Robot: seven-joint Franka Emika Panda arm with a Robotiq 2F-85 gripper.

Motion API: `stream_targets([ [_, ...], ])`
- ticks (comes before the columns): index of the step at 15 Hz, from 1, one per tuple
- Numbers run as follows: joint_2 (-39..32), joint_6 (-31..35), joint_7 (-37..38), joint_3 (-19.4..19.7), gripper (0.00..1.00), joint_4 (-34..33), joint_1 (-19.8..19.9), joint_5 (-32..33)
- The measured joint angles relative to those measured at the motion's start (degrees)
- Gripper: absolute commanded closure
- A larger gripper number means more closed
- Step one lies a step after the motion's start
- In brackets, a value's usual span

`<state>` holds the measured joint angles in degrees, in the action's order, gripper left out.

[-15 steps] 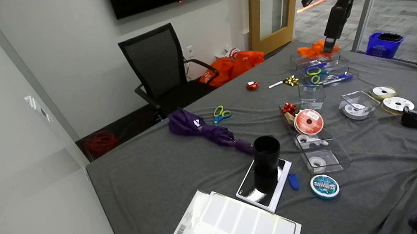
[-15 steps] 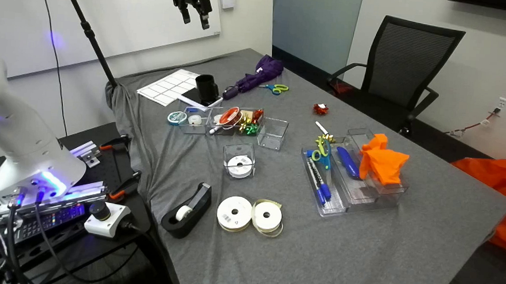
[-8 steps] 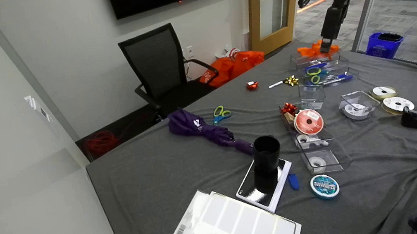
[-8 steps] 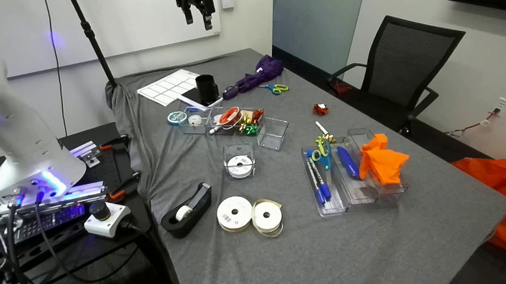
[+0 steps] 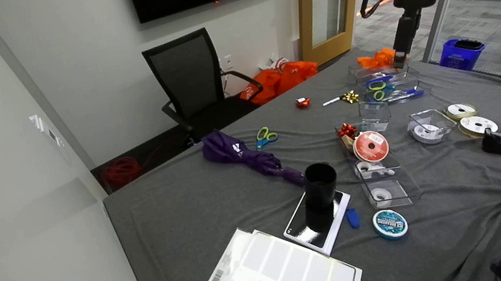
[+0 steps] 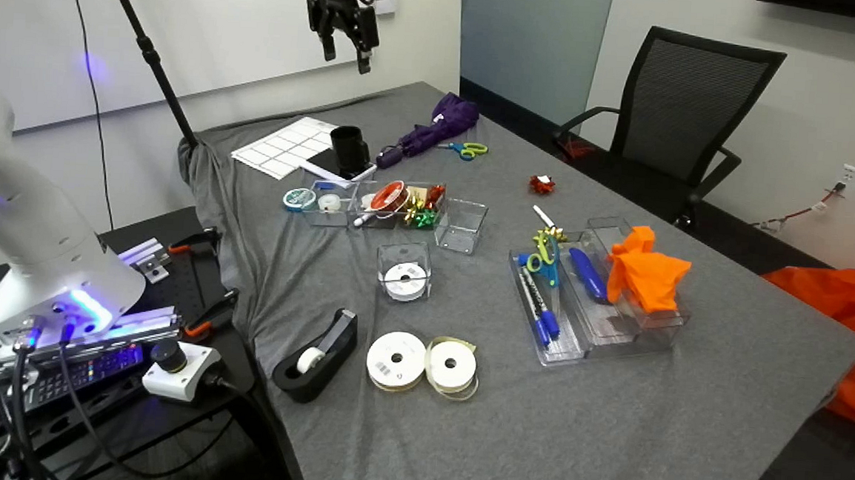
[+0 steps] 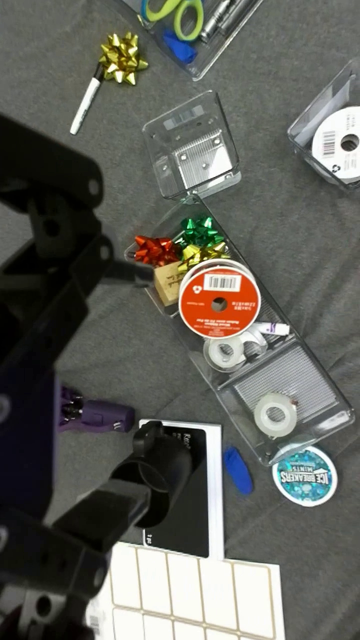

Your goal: Move the red disc to the empty container.

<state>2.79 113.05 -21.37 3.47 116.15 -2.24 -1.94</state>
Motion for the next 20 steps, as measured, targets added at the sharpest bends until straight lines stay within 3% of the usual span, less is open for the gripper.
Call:
stream_targets([
  [6, -10.7, -5.4, -11.2, 1.9, 0.00, -6.4, 5.0, -5.3],
  [11, -18.9, -5.7, -20.7, 1.3, 0.00, -10.5, 8.3, -8.4],
  [20, -29.6, -5.5, -29.3, 0.5, 0.00, -19.6, 12.6, -8.5],
])
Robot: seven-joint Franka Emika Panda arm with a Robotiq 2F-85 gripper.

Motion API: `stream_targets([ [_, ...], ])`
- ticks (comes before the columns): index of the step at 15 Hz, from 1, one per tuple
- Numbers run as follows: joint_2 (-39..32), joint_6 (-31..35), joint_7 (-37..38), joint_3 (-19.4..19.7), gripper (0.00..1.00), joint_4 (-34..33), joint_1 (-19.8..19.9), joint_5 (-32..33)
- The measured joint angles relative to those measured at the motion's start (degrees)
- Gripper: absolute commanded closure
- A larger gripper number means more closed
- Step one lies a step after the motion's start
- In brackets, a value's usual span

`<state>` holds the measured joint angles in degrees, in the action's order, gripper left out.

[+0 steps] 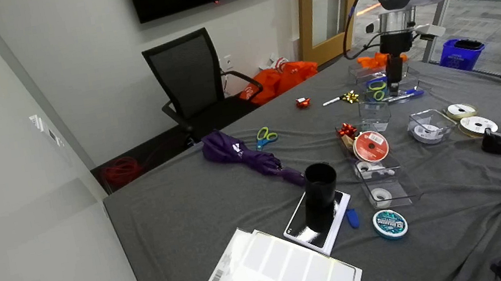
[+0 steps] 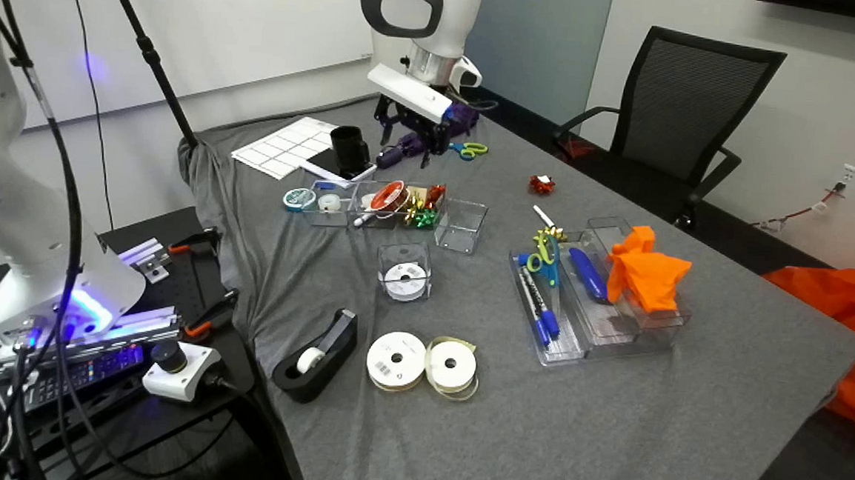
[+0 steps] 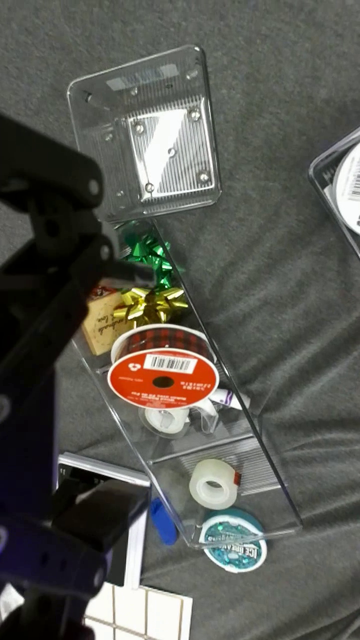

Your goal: Move the red disc to the empty container.

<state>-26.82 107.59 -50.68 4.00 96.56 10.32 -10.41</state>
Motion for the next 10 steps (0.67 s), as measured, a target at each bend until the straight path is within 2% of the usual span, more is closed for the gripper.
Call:
stream_targets([
  [10, -3.6, 0.5, -1.3, -1.1, 0.00, -2.1, 1.2, -0.1],
])
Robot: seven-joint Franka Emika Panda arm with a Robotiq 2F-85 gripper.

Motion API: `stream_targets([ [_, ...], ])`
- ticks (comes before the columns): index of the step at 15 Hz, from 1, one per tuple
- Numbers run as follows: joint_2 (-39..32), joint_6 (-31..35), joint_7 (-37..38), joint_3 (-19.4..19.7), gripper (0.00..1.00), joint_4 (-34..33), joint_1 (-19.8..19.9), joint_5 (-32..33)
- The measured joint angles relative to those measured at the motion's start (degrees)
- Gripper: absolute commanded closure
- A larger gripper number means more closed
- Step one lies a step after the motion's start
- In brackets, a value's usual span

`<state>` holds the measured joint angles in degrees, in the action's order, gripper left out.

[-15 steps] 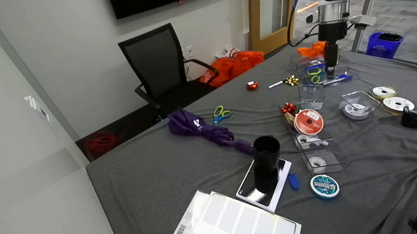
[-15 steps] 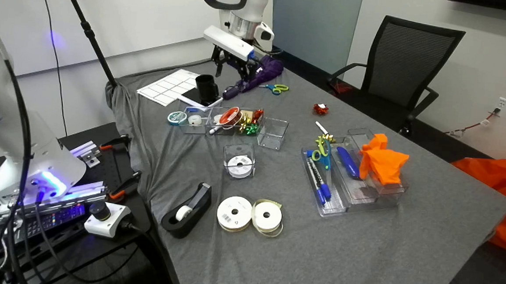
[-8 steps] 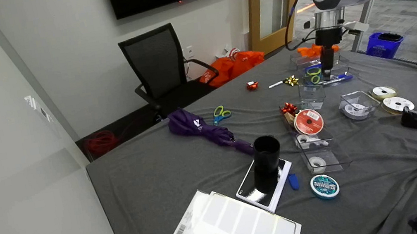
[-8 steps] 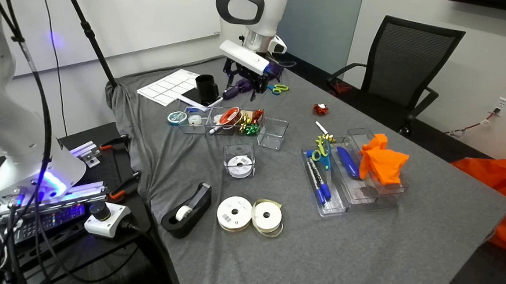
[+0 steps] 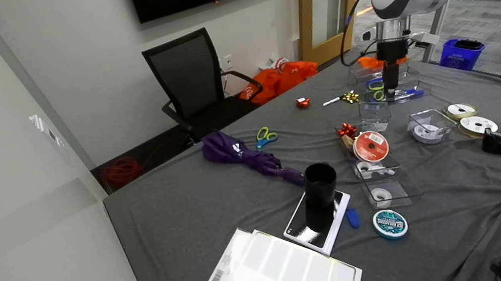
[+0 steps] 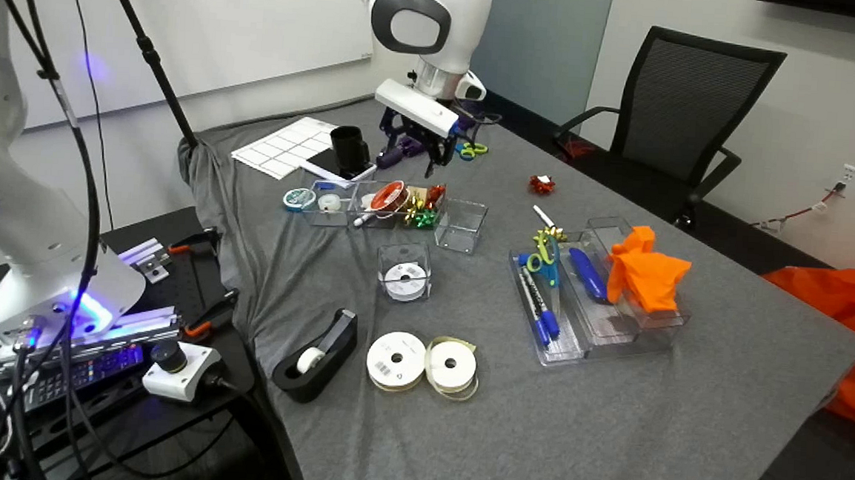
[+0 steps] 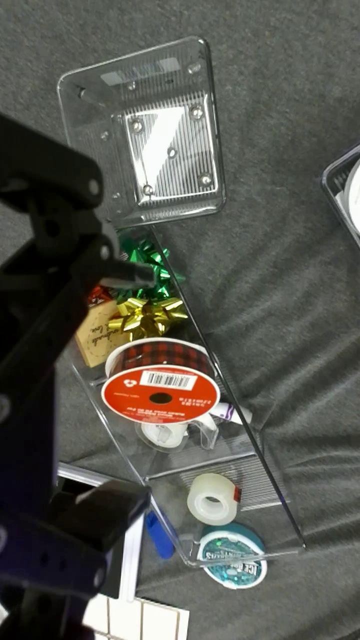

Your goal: Move the red disc to the empty container.

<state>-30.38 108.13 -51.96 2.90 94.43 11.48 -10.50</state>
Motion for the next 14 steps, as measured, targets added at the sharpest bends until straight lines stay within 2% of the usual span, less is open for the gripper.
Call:
stream_targets([
  [10, -12.2, -0.1, -9.1, -4.8, 0.00, -7.3, 5.4, -5.2],
  [14, -15.7, -3.3, -10.8, -6.6, 0.00, -11.1, 7.2, -9.1],
])
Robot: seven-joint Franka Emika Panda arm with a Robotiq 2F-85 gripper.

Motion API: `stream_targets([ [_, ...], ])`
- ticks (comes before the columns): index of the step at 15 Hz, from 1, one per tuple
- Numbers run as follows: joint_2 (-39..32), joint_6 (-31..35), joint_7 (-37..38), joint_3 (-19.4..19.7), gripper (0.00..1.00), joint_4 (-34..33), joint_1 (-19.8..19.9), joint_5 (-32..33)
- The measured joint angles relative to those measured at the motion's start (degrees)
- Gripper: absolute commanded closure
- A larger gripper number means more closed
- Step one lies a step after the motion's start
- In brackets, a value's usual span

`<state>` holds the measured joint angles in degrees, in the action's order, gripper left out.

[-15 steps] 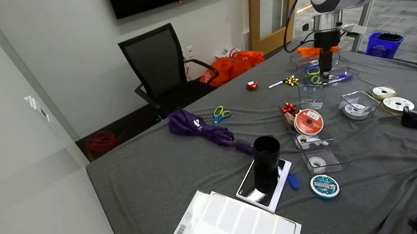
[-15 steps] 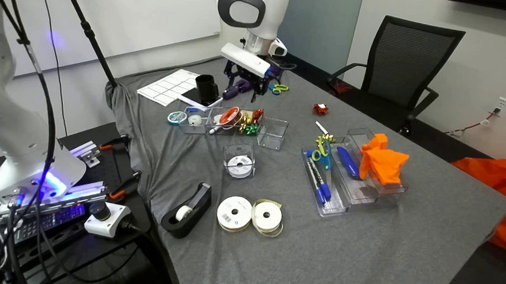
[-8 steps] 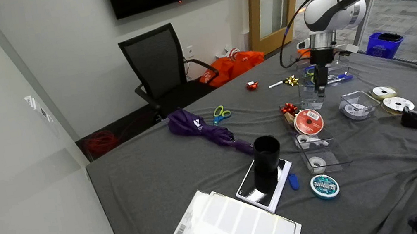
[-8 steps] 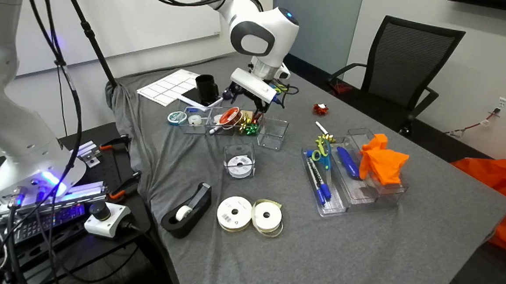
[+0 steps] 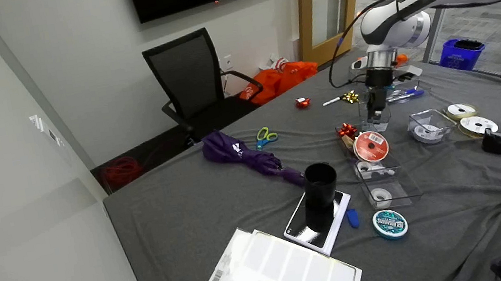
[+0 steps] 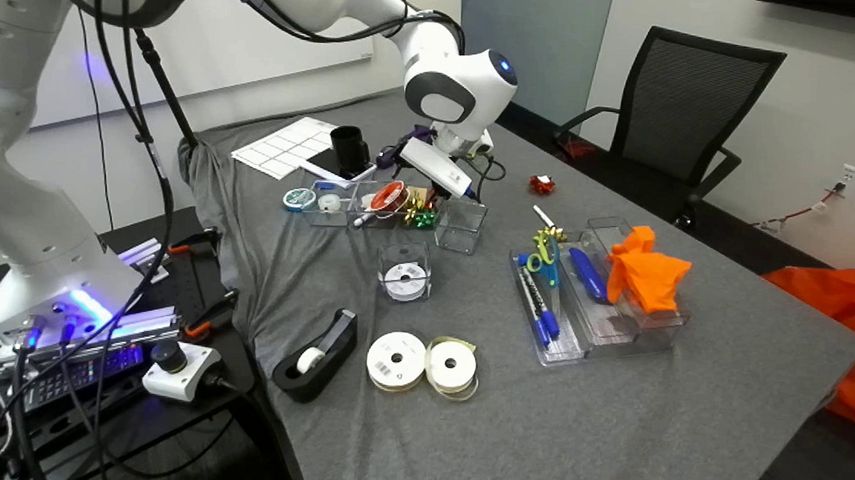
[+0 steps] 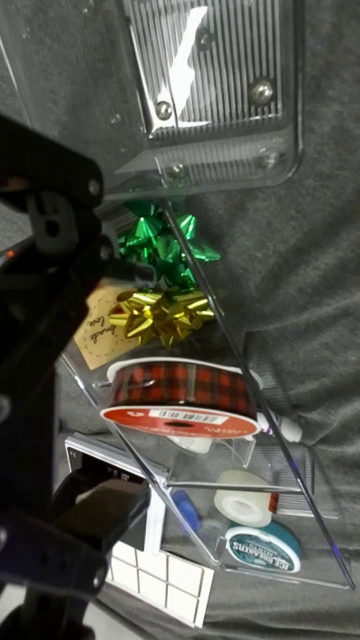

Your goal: Move the red disc to the empty container.

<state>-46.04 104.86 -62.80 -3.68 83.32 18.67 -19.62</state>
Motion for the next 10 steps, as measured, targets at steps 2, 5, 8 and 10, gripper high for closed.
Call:
stream_targets([
  [2, -1.3, -2.4, -0.1, -0.4, 0.00, -2.0, 0.6, -1.2],
  [5, -2.7, -5.5, -0.1, -0.5, 0.00, -4.1, 1.0, -1.6],
  [8, -3.9, -6.7, -0.1, -0.5, 0.00, -5.0, 1.2, -1.6],
  [10, -4.7, -6.7, -0.1, -0.5, 0.00, -5.1, 1.2, -1.6],
])
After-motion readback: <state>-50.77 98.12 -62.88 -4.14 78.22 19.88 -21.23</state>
